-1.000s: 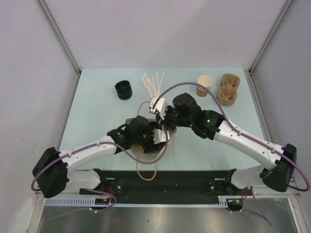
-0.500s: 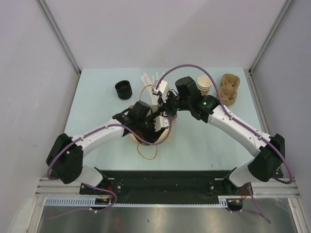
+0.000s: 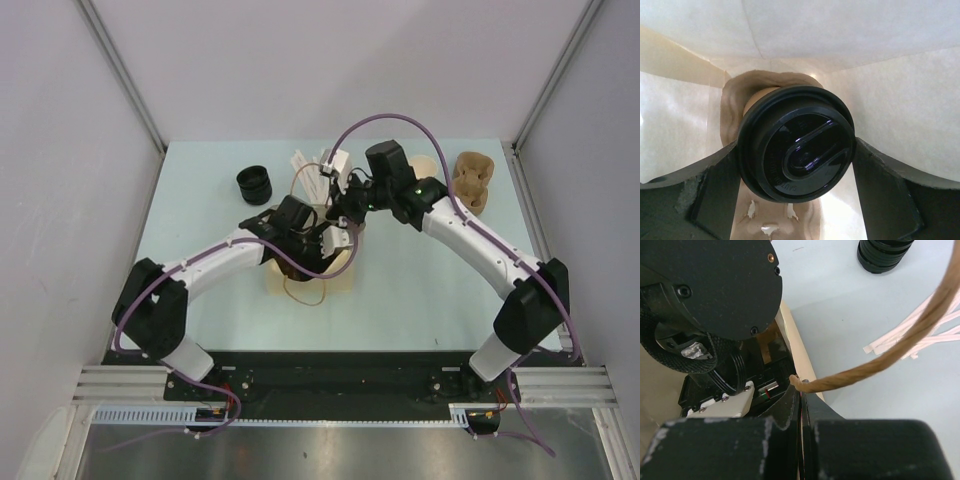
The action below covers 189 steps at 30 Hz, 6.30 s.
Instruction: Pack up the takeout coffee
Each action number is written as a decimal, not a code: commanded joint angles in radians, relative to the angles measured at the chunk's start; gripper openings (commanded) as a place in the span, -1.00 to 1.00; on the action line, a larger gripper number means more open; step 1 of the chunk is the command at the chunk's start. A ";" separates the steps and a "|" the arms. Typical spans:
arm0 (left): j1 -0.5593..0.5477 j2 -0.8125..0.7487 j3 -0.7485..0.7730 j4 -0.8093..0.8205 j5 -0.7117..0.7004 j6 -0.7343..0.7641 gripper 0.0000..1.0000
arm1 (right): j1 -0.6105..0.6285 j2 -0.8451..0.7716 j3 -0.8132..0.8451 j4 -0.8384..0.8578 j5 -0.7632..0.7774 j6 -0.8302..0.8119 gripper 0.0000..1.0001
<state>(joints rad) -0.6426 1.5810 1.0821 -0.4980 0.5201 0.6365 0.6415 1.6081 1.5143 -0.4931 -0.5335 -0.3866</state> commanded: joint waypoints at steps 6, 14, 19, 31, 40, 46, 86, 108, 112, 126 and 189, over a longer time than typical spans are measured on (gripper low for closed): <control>0.038 0.171 -0.014 0.061 -0.075 -0.008 -1.00 | -0.045 0.101 0.046 -0.188 -0.143 -0.028 -1.00; 0.044 0.183 -0.016 0.067 -0.083 0.003 -1.00 | -0.068 0.125 0.064 -0.211 -0.171 -0.035 -1.00; 0.044 0.108 -0.010 0.093 -0.065 -0.027 -0.60 | -0.069 0.124 0.067 -0.213 -0.174 -0.037 -1.00; 0.041 0.007 0.068 0.107 -0.068 -0.110 0.66 | -0.069 0.122 0.064 -0.219 -0.178 -0.037 -1.00; 0.005 -0.067 0.058 0.141 -0.088 -0.119 0.74 | -0.080 0.128 0.072 -0.211 -0.174 -0.043 -1.00; 0.001 -0.093 0.061 0.148 -0.103 -0.121 0.94 | -0.078 0.130 0.078 -0.214 -0.175 -0.055 -1.00; 0.015 -0.311 0.222 -0.017 -0.060 -0.164 0.99 | -0.080 0.121 0.118 -0.234 -0.134 -0.080 -1.00; 0.136 -0.352 0.340 -0.011 -0.108 -0.351 0.99 | -0.126 0.073 0.178 -0.383 -0.120 -0.063 -1.00; 0.187 -0.337 0.351 0.003 -0.100 -0.396 0.99 | -0.147 0.059 0.184 -0.404 -0.106 -0.046 -1.00; 0.320 -0.257 0.337 0.027 -0.143 -0.520 0.96 | -0.264 -0.008 0.155 -0.509 -0.071 -0.021 -1.00; 0.353 0.109 0.519 0.231 -0.391 -0.977 0.42 | -0.450 -0.045 0.190 -0.645 0.026 0.041 -1.00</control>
<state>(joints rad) -0.2649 1.5761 1.5471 -0.1997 0.2863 -0.2886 0.2062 1.5875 1.6714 -1.0817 -0.5495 -0.3485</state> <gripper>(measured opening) 0.735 0.009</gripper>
